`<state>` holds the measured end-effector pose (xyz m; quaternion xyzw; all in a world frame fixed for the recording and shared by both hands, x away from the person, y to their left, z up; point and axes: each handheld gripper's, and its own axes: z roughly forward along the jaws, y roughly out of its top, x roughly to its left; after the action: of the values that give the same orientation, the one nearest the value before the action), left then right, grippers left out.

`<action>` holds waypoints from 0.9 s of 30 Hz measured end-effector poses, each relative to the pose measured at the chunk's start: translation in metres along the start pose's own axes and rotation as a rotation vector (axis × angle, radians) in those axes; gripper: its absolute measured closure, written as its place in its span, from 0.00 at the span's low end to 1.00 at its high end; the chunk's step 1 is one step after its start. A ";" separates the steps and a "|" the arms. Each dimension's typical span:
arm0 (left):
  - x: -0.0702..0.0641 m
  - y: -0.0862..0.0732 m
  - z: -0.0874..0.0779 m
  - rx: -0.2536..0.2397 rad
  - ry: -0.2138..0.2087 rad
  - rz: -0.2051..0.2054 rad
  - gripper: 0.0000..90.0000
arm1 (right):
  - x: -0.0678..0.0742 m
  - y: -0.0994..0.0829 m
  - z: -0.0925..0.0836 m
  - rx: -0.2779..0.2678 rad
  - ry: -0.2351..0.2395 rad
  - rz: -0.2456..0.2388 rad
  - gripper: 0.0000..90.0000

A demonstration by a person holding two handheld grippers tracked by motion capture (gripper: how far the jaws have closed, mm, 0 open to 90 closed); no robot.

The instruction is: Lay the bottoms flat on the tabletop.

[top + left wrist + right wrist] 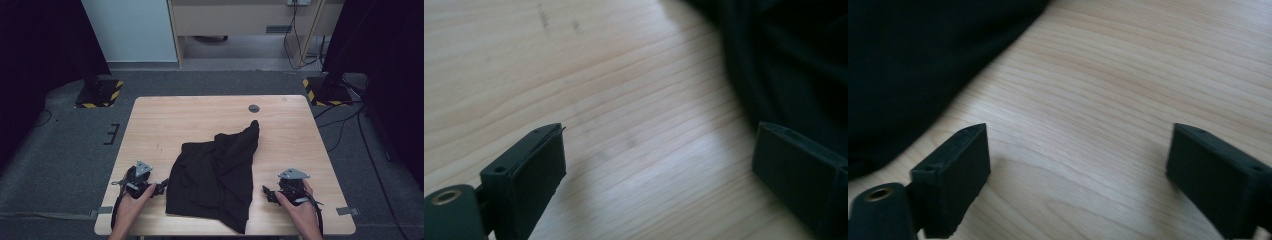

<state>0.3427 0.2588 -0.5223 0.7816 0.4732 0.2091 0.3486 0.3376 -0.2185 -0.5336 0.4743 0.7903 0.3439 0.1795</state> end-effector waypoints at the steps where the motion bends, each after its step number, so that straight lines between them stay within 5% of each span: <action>1: 0.000 0.000 0.000 0.000 0.000 0.000 0.07 | 0.000 0.000 0.000 0.000 0.000 0.000 0.16; 7: -0.042 0.017 -0.006 -0.086 -0.112 0.032 0.05 | 0.036 0.021 -0.005 -0.051 0.129 -0.077 0.28; 14: -0.073 0.023 0.010 -0.063 -0.154 0.097 0.07 | 0.063 0.053 0.004 -0.036 0.165 -0.167 0.27; 18: -0.079 0.024 0.017 -0.027 -0.167 0.134 0.24 | 0.075 0.099 0.013 -0.054 0.150 -0.200 0.20; 20: -0.079 0.024 0.018 -0.025 -0.165 0.135 0.30 | 0.078 0.107 0.015 -0.062 0.150 -0.194 0.20; 22: -0.076 0.024 0.022 -0.015 -0.162 0.128 0.46 | 0.085 0.120 0.022 -0.077 0.144 -0.198 0.19; 23: -0.075 0.024 0.025 -0.009 -0.164 0.129 0.53 | 0.094 0.128 0.031 -0.061 0.150 -0.212 0.35; 24: -0.073 0.024 0.026 0.001 -0.160 0.128 0.53 | 0.094 0.128 0.031 -0.061 0.150 -0.212 0.35; 25: -0.071 0.024 0.027 0.004 -0.150 0.132 0.58 | 0.097 0.129 0.034 -0.058 0.156 -0.238 0.53; 26: -0.069 0.024 0.027 0.003 -0.145 0.139 0.73 | 0.100 0.128 0.040 -0.042 0.157 -0.249 0.86; 27: -0.062 0.024 0.022 -0.015 -0.154 0.118 0.79 | 0.100 0.125 0.040 -0.050 0.166 -0.253 0.94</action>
<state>0.3427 0.1893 -0.5183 0.8192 0.3964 0.1724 0.3769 0.3913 -0.0770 -0.4680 0.3362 0.8471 0.3762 0.1671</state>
